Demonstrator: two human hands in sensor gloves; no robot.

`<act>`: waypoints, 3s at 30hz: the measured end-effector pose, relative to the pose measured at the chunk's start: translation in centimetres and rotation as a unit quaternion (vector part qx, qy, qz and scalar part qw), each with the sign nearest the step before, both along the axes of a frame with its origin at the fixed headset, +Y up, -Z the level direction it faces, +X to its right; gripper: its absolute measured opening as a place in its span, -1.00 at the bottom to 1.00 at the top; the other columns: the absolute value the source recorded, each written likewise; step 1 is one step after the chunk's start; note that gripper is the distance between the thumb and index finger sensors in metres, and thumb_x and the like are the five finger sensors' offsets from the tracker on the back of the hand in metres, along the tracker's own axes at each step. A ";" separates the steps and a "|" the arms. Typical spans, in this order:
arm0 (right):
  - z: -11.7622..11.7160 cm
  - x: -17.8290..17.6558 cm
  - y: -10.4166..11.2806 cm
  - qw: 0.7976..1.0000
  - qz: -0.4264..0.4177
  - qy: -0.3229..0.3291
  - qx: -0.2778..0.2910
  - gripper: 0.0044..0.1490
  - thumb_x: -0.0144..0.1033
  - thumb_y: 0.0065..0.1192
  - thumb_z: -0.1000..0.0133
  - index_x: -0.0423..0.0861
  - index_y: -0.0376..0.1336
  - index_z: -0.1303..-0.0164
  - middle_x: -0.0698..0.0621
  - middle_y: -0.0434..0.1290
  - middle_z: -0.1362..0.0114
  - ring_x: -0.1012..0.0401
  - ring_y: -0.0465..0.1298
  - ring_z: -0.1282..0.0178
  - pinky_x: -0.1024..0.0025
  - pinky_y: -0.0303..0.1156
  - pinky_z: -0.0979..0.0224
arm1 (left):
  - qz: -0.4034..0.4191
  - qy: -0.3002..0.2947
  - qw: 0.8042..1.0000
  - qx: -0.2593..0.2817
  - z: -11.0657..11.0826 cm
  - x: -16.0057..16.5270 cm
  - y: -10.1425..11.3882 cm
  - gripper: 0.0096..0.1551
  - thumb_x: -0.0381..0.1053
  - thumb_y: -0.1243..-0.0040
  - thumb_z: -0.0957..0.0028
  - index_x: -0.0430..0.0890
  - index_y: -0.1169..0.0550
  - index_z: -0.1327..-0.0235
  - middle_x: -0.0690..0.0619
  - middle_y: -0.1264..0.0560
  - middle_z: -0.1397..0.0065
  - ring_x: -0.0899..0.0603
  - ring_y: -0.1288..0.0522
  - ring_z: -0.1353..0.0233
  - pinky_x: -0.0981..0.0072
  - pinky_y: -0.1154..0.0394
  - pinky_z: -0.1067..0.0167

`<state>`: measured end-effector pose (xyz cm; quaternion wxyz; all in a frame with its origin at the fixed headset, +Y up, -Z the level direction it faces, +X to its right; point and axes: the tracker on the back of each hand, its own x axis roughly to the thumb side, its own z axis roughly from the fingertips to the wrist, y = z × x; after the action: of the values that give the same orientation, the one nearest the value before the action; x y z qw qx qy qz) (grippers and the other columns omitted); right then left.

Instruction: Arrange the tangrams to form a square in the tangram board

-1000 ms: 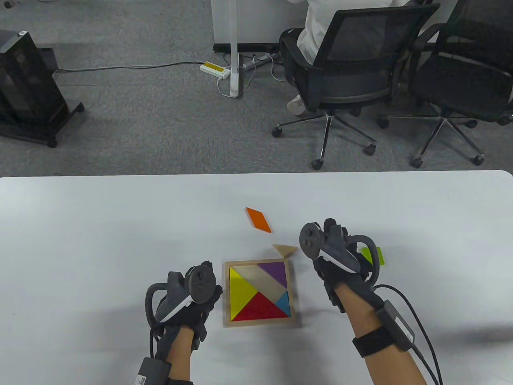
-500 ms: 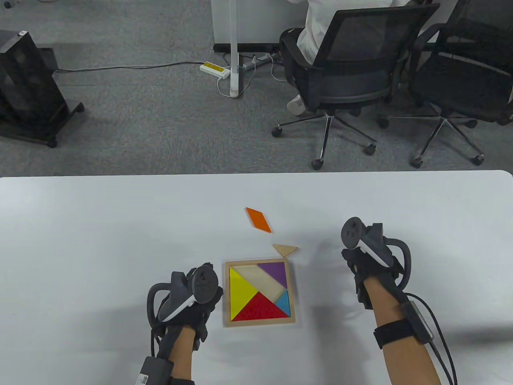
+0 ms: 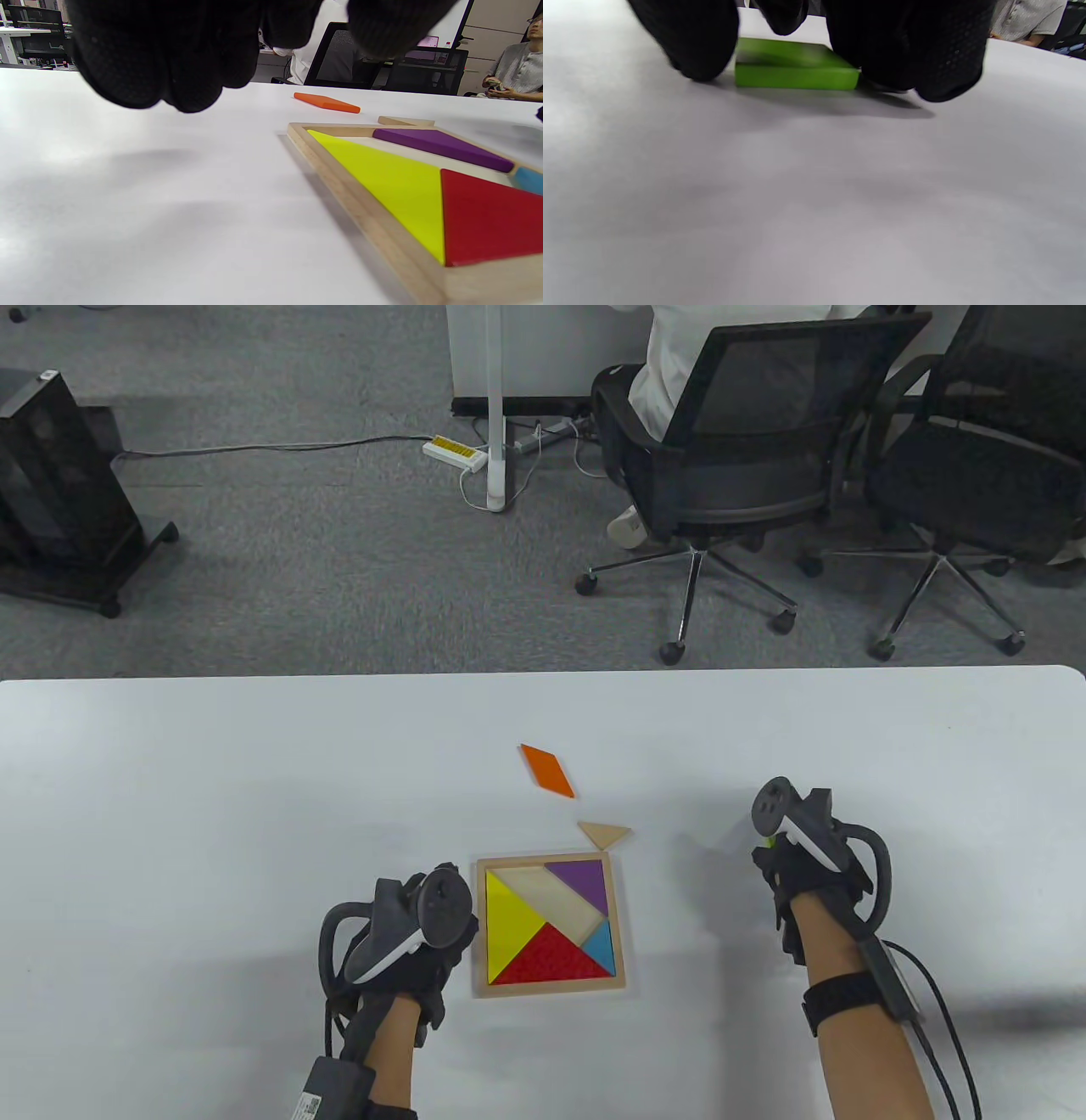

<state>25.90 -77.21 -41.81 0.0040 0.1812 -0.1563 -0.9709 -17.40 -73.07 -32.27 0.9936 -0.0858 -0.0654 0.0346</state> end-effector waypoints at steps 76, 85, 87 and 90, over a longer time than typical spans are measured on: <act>8.9 -23.2 6.3 0.956 -0.022 0.242 0.161 -0.09 0.01 0.44 0.01 -0.11 0.21 -0.52 -0.23 0.36 -0.51 -0.24 0.58 -0.28 -0.13 0.60 -0.29 | 0.008 -0.006 1.000 0.007 -0.2 -0.4 -0.1 -0.15 0.21 -0.15 -0.13 -0.19 -0.32 -0.62 -0.36 -0.45 -0.53 -0.50 -0.60 -0.31 -0.21 -0.64 -0.09; 8.6 -24.7 4.2 0.954 -0.008 0.266 0.137 -0.10 0.00 0.45 0.01 -0.09 0.22 -0.51 -0.21 0.37 -0.52 -0.23 0.57 -0.30 -0.14 0.58 -0.33 | 0.006 -0.005 1.000 0.005 -0.2 -0.5 -0.1 -0.15 0.21 -0.15 -0.13 -0.18 -0.32 -0.62 -0.37 -0.45 -0.53 -0.50 -0.60 -0.32 -0.22 -0.64 -0.09; 8.6 -24.9 3.9 0.954 -0.006 0.269 0.130 -0.09 0.01 0.44 0.01 -0.09 0.22 -0.51 -0.21 0.37 -0.52 -0.23 0.58 -0.29 -0.13 0.58 -0.33 | 0.007 -0.004 1.000 0.004 -0.2 -0.5 -0.1 -0.15 0.21 -0.15 -0.13 -0.18 -0.32 -0.62 -0.37 -0.45 -0.54 -0.50 -0.60 -0.31 -0.21 -0.65 -0.09; 8.4 -25.0 3.5 0.955 0.000 0.270 0.119 -0.10 0.01 0.44 0.01 -0.09 0.22 -0.52 -0.21 0.37 -0.52 -0.22 0.57 -0.30 -0.14 0.57 -0.33 | 0.007 -0.002 1.000 0.001 -0.1 -0.6 -0.2 -0.15 0.21 -0.15 -0.13 -0.19 -0.31 -0.62 -0.37 -0.45 -0.53 -0.50 -0.60 -0.31 -0.21 -0.65 -0.09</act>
<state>0.86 -73.72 -33.38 0.0241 -0.0890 -0.0333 -0.9952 -17.98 -73.22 -32.39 0.9933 -0.0842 -0.0678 0.0415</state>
